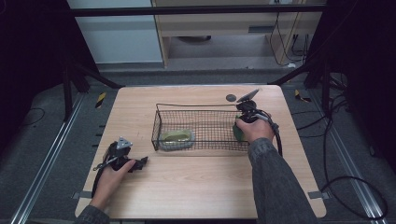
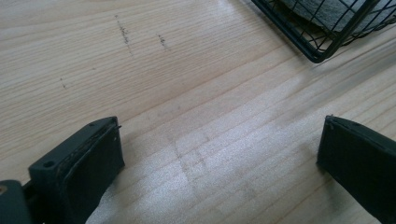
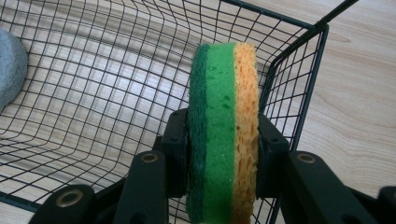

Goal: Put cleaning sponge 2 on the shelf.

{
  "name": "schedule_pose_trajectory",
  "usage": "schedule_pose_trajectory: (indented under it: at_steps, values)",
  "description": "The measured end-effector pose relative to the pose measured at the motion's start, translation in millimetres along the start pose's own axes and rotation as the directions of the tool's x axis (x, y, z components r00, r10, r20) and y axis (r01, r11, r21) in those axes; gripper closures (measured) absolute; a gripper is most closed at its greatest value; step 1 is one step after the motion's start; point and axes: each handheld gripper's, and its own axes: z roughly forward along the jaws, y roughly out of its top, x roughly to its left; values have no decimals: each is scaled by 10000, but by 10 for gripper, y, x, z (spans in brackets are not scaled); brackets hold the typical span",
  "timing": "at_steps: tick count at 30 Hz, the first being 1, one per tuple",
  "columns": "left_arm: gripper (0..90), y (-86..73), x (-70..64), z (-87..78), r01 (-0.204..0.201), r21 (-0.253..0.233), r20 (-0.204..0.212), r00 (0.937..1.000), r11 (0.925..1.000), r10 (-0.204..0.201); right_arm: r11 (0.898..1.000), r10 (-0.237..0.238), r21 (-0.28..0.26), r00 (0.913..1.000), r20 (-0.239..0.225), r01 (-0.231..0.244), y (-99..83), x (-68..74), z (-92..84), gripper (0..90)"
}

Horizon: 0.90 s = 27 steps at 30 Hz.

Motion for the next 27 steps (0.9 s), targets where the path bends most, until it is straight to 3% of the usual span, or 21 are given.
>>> schedule_pose_trajectory:
  at_steps: [11,27]
  values:
    - [0,1,0,2,0,-8,0,10000,10000,0,10000,-6,44,10000,-37,6,1,16,4,624]
    - [0,1,1,3,-3,-4,13,10000,10000,3,9996,-263,-73,9990,-351,260,-22,120,-74,526]
